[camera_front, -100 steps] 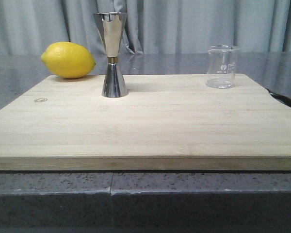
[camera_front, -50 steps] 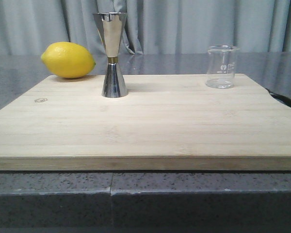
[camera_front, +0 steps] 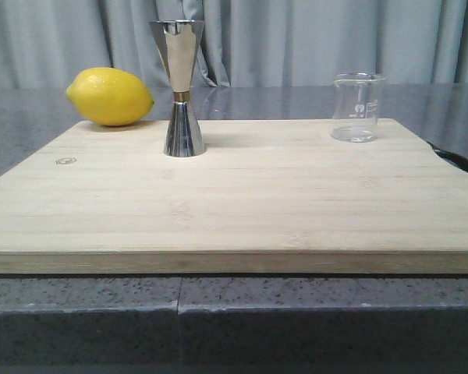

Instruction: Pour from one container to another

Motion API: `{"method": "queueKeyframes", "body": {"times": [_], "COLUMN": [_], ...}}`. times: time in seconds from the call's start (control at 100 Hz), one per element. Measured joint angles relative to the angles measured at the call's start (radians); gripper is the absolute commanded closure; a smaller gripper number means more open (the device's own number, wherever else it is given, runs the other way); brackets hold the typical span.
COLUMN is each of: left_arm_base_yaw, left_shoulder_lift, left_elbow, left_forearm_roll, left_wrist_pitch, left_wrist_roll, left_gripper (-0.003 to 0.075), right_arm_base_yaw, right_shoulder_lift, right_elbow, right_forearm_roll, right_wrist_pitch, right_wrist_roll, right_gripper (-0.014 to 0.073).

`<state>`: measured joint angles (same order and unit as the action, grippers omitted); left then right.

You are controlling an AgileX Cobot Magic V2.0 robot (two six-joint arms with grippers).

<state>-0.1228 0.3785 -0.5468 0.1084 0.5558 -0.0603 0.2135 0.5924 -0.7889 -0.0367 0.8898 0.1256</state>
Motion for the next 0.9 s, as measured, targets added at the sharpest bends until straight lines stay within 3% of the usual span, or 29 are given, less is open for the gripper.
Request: {"method": "queueKeyframes", "body": {"times": [0.47,0.9], "left_arm_base_yaw": [0.042,0.044], "left_shoulder_lift": [-0.282,-0.385], "left_elbow": [0.461,0.549], "left_forearm_roll": [0.0,0.0], "left_wrist_pitch": [-0.426,-0.53], "left_wrist_roll": [0.0,0.0], "left_gripper": [0.0739,0.0739], "right_arm_base_yaw": [0.0,0.0], "right_shoulder_lift": [0.0,0.0], "right_elbow": [0.0,0.0], "right_forearm_roll": [0.0,0.0], "right_wrist_pitch": [0.0,0.0], "right_wrist_roll": [0.002,0.002], "right_gripper": [0.066,0.066]}}
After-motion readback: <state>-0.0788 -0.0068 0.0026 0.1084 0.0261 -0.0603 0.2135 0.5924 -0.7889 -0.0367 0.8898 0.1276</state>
